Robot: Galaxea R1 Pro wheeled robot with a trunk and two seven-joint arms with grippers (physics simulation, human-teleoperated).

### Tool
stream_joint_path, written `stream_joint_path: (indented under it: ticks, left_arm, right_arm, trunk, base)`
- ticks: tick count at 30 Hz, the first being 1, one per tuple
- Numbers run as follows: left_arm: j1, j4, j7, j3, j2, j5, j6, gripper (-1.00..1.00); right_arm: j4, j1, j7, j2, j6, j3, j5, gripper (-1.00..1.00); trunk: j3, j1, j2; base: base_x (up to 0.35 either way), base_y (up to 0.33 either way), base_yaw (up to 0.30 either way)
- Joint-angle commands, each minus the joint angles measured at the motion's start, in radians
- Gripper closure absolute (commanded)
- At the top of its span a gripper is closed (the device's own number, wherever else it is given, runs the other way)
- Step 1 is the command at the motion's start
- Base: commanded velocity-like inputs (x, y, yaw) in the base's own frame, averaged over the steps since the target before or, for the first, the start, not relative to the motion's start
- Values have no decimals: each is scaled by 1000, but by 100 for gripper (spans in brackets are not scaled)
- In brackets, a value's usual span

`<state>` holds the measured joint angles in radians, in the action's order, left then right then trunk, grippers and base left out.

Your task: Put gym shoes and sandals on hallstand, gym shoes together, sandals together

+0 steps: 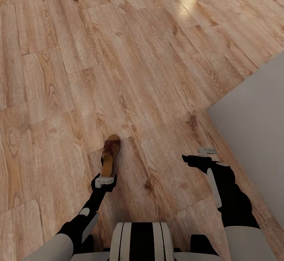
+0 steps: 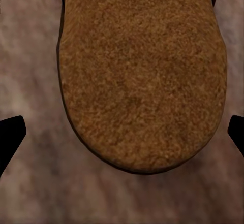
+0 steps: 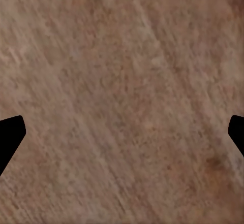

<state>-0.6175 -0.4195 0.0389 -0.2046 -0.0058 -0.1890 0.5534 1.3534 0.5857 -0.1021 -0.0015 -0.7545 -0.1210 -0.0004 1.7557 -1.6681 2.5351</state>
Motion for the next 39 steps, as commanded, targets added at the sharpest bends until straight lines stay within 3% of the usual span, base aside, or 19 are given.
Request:
stream_joint_path:
  ticks: [1,10,11,39]
  left_arm:
    - [-1,1,4,-4,1,-11,3,-100]
    - [-1,2,4,-2,1,-13,4,-100]
    - [-1,2,4,-1,1,-13,4,100]
    - [-1,-1,4,-1,2,-15,5,100]
  right_arm:
    - [1,0,-5,0,-5,-1,0,-100]
    - [1,0,-5,0,-5,-1,0,-100]
    - [1,0,-5,0,-5,-1,0,-100]
    - [1,0,-5,0,-5,-1,0,-100]
  trunk:
    - [0,0,0]
    - [0,0,0]
    - [0,0,0]
    - [0,0,0]
  base:
    - [0,0,0]
    - [0,0,0]
    - [0,0,0]
    - [0,0,0]
